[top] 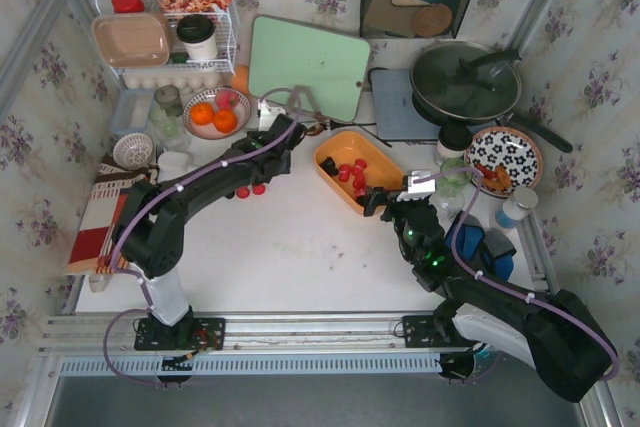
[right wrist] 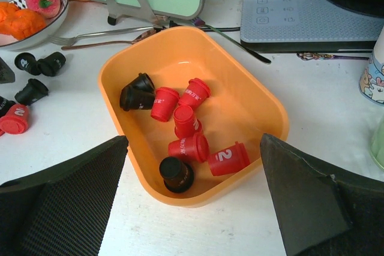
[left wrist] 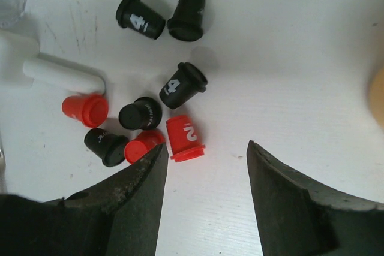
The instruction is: Mix the coffee capsules in the storage basket
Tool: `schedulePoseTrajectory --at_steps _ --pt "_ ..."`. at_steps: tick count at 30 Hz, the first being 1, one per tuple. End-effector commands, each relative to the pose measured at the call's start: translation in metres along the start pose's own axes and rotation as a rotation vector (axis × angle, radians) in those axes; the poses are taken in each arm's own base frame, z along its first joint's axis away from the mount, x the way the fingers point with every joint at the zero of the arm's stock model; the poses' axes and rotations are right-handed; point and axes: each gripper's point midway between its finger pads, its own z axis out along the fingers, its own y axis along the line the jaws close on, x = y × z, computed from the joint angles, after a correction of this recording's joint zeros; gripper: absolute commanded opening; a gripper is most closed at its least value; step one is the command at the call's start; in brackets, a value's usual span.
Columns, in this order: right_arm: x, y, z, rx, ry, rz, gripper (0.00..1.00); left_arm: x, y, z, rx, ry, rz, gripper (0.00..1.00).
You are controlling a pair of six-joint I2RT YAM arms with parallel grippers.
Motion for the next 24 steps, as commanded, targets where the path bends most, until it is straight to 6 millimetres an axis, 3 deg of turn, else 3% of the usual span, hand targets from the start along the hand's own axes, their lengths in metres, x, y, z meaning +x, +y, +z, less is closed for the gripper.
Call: schedulePoseTrajectory --at_steps 1,7,11,24 --pt "-0.005 0.003 0.001 -0.014 -0.020 0.013 1.00 0.021 0.014 0.009 -0.049 0.101 -0.065 0.58" --pt "-0.005 0.005 0.000 -0.020 -0.019 0.016 1.00 0.036 0.019 0.019 -0.060 0.172 -0.105 0.57" --pt "-0.005 0.006 0.000 -0.027 -0.018 0.018 1.00 0.033 0.027 0.018 -0.082 0.161 -0.120 0.57" --pt "-0.004 0.007 0.001 -0.031 -0.012 0.017 1.00 0.045 0.087 0.007 -0.162 0.137 -0.241 0.57"
